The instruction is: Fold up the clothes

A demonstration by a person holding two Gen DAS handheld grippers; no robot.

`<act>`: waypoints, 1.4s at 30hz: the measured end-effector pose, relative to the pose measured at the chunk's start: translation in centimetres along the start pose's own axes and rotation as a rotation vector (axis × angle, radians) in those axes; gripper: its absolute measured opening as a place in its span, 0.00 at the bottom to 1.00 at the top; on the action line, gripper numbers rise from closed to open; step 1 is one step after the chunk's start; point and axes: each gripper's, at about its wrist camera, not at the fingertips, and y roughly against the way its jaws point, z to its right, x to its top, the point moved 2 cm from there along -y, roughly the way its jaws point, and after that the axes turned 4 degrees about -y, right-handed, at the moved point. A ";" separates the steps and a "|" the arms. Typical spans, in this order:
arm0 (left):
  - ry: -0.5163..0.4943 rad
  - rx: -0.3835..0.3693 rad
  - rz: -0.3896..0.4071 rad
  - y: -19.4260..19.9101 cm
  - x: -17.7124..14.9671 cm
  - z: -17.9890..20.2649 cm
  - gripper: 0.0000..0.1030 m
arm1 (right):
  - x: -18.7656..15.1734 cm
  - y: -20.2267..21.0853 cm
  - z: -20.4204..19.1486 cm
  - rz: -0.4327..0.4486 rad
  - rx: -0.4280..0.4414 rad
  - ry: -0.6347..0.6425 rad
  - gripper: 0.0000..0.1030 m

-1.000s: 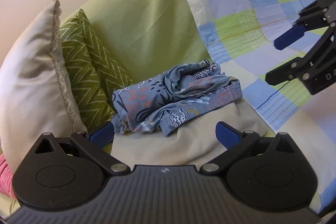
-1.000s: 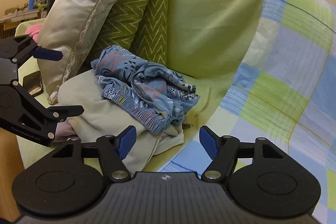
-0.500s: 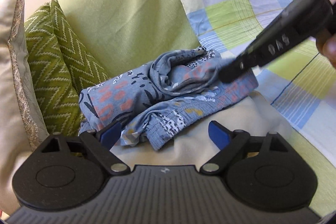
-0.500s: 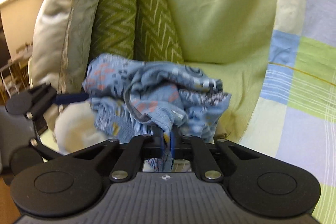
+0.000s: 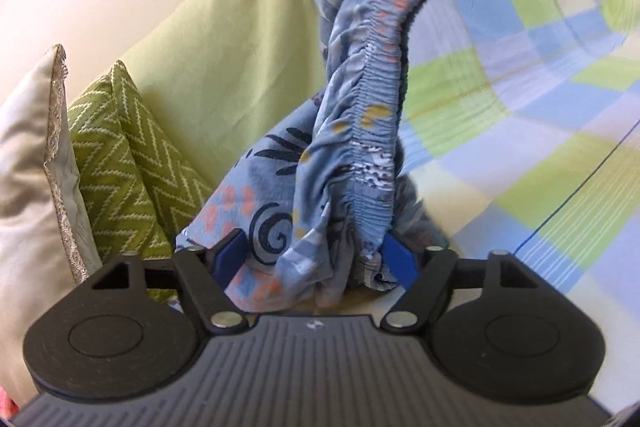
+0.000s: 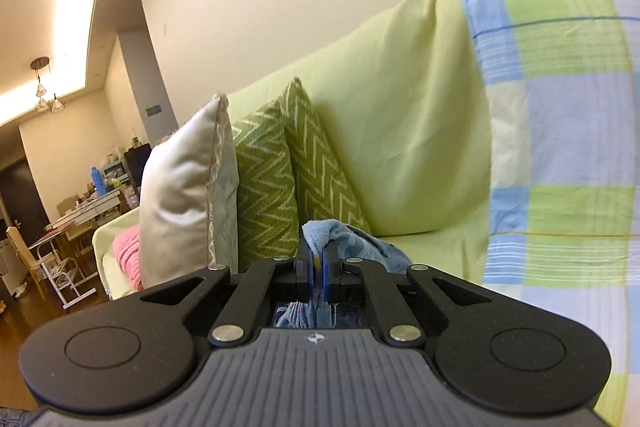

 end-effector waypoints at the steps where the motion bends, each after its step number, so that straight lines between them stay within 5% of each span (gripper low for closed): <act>1: 0.008 -0.001 0.004 0.7 0.4 0.2 0.59 | 0.3 0.9 0.0 0.009 -0.007 -0.009 0.04; 6: 0.128 0.005 0.028 5.4 1.4 1.5 0.61 | 2.0 5.1 -1.1 0.061 -0.017 -0.006 0.04; 13: 0.373 -0.162 -0.057 8.3 -0.1 6.0 0.62 | 3.3 8.3 -3.6 0.089 -0.018 0.008 0.04; 17: 0.387 -0.211 -0.053 8.1 1.2 8.3 0.65 | 3.1 9.8 -4.6 0.098 -0.022 0.011 0.04; 22: 0.402 -0.227 -0.025 8.0 3.6 9.8 0.85 | 3.4 12.9 -4.4 0.139 -0.059 -0.023 0.04; 26: 0.388 -0.253 -0.050 6.2 5.4 12.4 0.85 | 3.4 15.5 -3.7 0.165 -0.078 -0.081 0.04; 27: 0.378 -0.260 -0.060 5.6 5.6 13.2 0.82 | 3.4 16.2 -3.5 0.170 -0.085 -0.092 0.04; 29: 0.351 -0.269 -0.077 4.5 6.0 15.0 0.57 | 3.3 17.5 -3.0 0.182 -0.109 -0.103 0.04; 30: 0.340 -0.279 -0.087 4.0 6.2 15.7 0.23 | 3.3 18.3 -2.6 0.190 -0.128 -0.101 0.04; 31: 0.335 -0.289 -0.088 3.9 6.2 16.1 0.01 | 3.3 19.0 -2.2 0.197 -0.148 -0.102 0.04; 42: 0.242 -0.344 0.063 8.0 5.9 13.4 0.00 | 3.3 28.0 2.4 0.319 -0.302 -0.162 0.04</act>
